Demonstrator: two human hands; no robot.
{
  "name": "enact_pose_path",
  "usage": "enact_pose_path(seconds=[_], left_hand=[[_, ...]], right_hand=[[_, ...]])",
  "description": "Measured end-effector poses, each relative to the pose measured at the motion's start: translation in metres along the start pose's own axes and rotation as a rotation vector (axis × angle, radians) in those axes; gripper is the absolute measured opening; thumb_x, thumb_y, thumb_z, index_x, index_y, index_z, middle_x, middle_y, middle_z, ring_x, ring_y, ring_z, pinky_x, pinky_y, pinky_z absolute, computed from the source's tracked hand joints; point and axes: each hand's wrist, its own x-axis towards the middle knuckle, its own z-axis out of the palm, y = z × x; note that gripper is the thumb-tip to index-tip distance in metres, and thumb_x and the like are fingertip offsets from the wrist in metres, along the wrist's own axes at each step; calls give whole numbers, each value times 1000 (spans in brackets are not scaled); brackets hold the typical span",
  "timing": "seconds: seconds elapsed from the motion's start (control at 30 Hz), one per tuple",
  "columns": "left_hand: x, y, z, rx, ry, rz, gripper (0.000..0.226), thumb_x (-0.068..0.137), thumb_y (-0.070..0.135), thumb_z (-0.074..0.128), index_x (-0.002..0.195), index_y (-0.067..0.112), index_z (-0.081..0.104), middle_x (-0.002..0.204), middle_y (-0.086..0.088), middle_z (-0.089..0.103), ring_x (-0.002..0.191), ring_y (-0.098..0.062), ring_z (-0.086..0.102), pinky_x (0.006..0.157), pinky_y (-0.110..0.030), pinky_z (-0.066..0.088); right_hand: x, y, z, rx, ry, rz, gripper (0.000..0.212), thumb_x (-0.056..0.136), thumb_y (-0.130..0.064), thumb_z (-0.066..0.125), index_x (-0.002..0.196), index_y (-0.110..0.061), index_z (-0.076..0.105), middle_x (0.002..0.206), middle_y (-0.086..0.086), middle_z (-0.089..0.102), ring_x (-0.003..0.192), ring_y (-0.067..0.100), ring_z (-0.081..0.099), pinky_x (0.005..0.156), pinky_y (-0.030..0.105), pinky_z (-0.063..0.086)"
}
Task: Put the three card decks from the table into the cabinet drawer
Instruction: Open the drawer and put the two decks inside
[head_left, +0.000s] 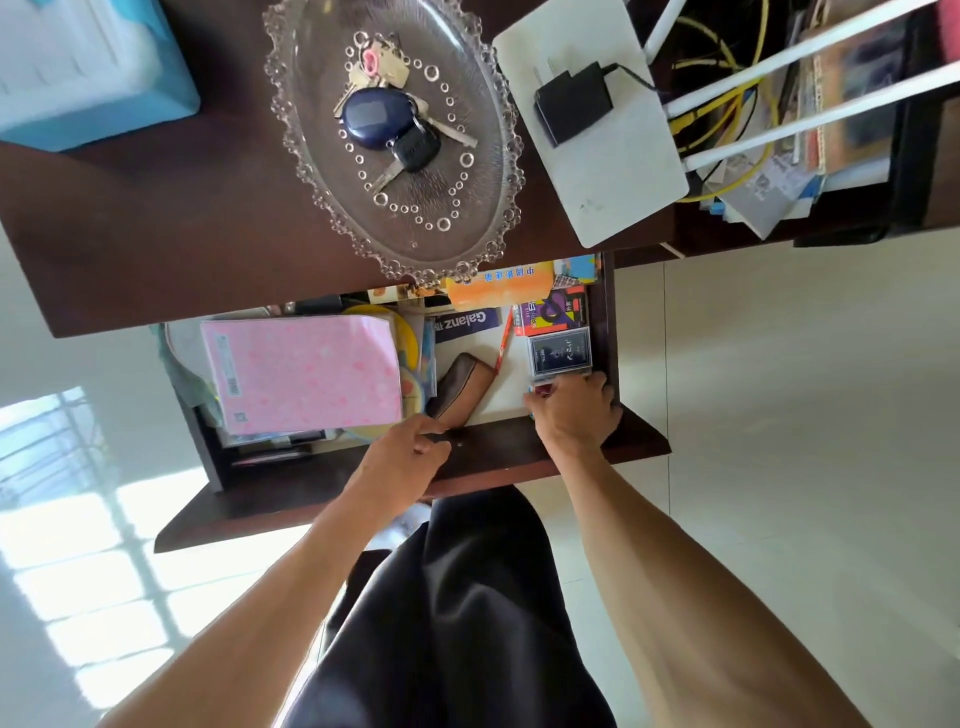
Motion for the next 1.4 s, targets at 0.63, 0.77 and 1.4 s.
enact_pose_path(seconds=[0.63, 0.77, 1.4], left_hand=[[-12, 14, -4, -67, 3, -4, 17, 84, 38, 61, 100, 38, 65, 79, 16, 70, 76, -9, 69, 60, -21, 45], [-7, 6, -6, -77, 33, 2, 17, 84, 34, 61, 101, 33, 66, 82, 9, 70, 79, -13, 68, 62, -25, 44], [-263, -30, -98, -292, 142, -109, 13, 90, 19, 62, 102, 15, 64, 79, -7, 71, 70, -26, 59, 65, -32, 42]], right_hand=[[-12, 2, -9, -9, -251, -420, 26, 100, -30, 59, 124, -23, 65, 126, 1, 68, 114, 23, 65, 87, 38, 56], [-11, 2, -5, -19, -242, -319, 35, 102, -30, 54, 136, -20, 58, 135, 4, 62, 125, 27, 60, 92, 42, 52], [-235, 70, -162, 541, -329, -185, 33, 100, -41, 52, 104, -14, 71, 100, 2, 76, 95, 24, 72, 84, 38, 56]])
